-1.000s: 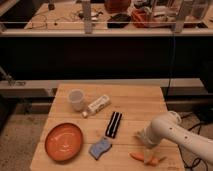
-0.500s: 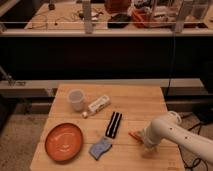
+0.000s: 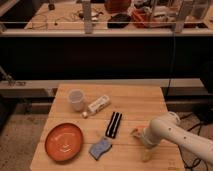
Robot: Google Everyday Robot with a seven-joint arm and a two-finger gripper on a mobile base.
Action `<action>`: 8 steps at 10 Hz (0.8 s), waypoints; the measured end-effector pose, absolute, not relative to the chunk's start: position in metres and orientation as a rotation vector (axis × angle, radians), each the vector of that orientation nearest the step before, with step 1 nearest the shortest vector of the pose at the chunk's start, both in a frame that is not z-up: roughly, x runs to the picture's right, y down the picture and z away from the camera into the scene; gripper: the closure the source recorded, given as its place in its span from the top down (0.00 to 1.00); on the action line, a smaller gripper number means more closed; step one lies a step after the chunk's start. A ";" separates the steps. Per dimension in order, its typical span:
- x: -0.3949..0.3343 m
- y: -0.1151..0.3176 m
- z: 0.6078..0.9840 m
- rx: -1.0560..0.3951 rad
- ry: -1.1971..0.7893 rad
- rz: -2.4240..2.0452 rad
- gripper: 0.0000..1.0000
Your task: Place the pepper in the ceramic cup
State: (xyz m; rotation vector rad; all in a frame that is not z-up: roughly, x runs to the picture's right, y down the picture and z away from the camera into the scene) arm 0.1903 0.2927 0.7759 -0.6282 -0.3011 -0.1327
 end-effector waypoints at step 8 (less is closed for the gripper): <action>0.193 0.285 0.768 -0.626 -0.297 -0.143 0.80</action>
